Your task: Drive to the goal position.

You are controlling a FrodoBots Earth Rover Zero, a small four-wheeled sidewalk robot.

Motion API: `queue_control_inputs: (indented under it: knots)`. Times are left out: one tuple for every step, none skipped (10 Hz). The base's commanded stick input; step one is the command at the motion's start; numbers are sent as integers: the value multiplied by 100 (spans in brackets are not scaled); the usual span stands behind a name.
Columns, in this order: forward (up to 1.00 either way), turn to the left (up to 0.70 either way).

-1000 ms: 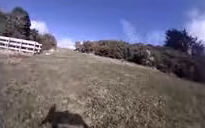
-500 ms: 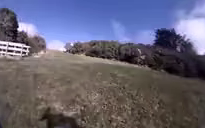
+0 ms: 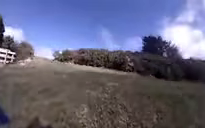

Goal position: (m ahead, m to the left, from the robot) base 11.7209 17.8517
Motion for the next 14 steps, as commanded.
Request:
queue_control_inputs:
  knots:
    - [0, 0]
    - [0, 0]
    - [0, 0]
    - [0, -26]
    - [0, -45]
    - [70, -29]
    - [70, -14]
    - [70, 0]
    - [70, 0]
    - [70, 0]
    - [70, 0]
    - [70, 0]
    - [70, 0]
    - [70, 0]
